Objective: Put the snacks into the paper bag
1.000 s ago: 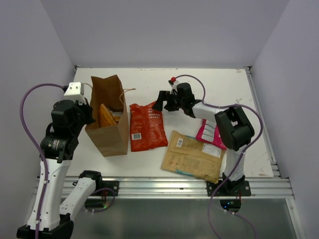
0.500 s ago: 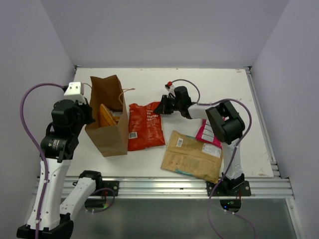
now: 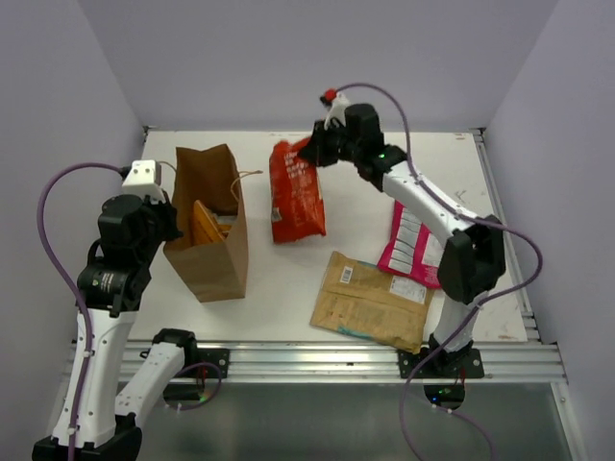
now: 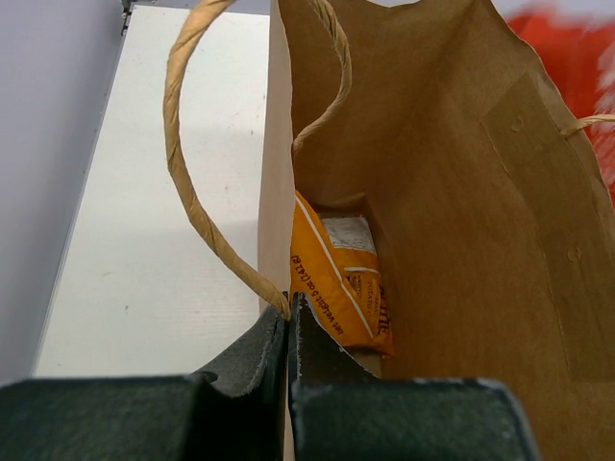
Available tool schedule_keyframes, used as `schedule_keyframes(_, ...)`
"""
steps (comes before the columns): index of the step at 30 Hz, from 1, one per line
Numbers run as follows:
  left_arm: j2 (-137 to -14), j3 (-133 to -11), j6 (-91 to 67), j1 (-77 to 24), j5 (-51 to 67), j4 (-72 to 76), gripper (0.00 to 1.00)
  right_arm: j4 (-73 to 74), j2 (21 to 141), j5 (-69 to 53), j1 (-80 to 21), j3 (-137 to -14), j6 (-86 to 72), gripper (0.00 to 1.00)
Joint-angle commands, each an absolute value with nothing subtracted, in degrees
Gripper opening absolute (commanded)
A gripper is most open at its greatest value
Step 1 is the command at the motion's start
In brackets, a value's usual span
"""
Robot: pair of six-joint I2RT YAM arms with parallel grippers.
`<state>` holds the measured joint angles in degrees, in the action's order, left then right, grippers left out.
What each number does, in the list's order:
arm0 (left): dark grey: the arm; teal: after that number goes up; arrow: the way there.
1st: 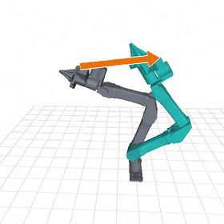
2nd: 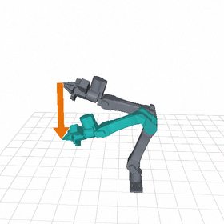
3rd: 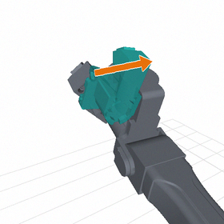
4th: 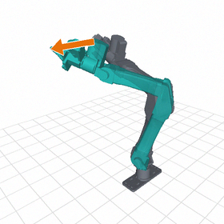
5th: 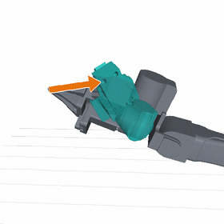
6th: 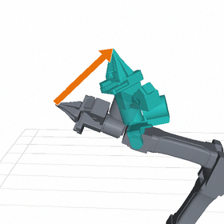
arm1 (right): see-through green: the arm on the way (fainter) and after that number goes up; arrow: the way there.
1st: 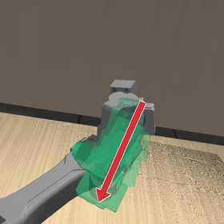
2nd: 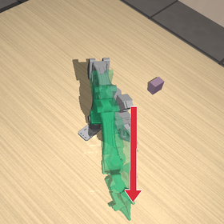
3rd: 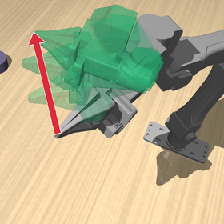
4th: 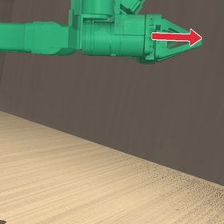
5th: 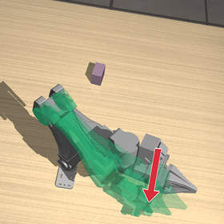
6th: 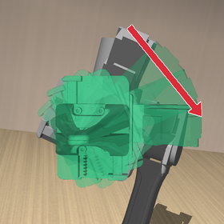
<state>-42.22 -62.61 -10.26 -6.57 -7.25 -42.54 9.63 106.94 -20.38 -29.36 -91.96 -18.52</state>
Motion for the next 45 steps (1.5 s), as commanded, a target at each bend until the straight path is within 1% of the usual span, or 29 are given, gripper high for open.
schedule_keyframes(1,-41.22,-61.96,-9.14,-7.12,-6.15,-42.01,0.00,14.15,96.69,-9.43,-30.23,-107.71,-12.04,0.00)
schedule_keyframes(6,-40.78,-61.96,-9.23,-7.21,-5.71,-41.92,0.00,10.48,99.13,-3.96,-34.00,-119.86,-13.09,0.00)
schedule_keyframes(7,-40.78,-61.96,-9.14,-7.21,-5.71,-41.92,0.00,9.68,100.01,-3.00,-34.80,-123.80,-13.18,0.00)
schedule_keyframes(9,-40.61,-61.96,-9.14,-7.21,-5.54,-41.84,0.00,8.88,103.96,-0.27,-37.70,-129.08,-12.92,0.00)
schedule_keyframes(10,-40.52,-61.96,-9.14,-7.21,-5.54,-41.92,0.00,8.88,105.37,-0.18,-38.92,-135.11,-12.57,0.00)
schedule_keyframes(12,-40.17,-61.96,-9.14,-7.29,-5.45,-41.92,0.00,9.92,110.62,3.58,-42.78,-141.56,-11.00,0.00)
schedule_keyframes(13,-39.99,-61.96,-9.23,-7.29,-5.54,-41.84,0.00,10.45,112.39,4.56,-44.19,-147.25,-10.20,0.00)
schedule_keyframes(15,-39.73,-61.88,-9.23,-7.47,-5.62,-42.01,0.00,10.64,114.86,8.85,-48.76,-150.11,-7.14,0.00)
schedule_keyframes(23,-38.32,-61.70,-9.14,-8.70,-6.06,-42.01,0.00,8.61,112.24,18.80,-59.48,-140.72,-0.45,0.00)
schedule_keyframes(24,-38.32,-61.70,-9.14,-8.79,-6.06,-42.01,0.00,8.44,112.06,20.03,-60.37,-139.67,2.34,0.00)
schedule_keyframes(29,-37.71,-61.61,-9.14,-9.32,-6.24,-42.10,0.00,8.53,110.74,27.05,-65.64,-138.52,7.98,0.00)
schedule_keyframes(35,-37.27,-61.52,-9.05,-9.67,-6.24,-42.10,0.00,7.12,108.55,34.61,-68.73,-138.25,13.88,0.00)
schedule_keyframes(38,-37.18,-61.61,-9.14,-9.93,-6.24,-42.10,0.00,6.95,107.32,36.38,-69.08,-137.29,15.02,0.00)
schedule_keyframes(45,-37.26,-61.87,-9.14,-10.11,-5.98,-42.19,0.00,4.57,100.91,38.58,-69.43,-127.90,14.77,0.00)
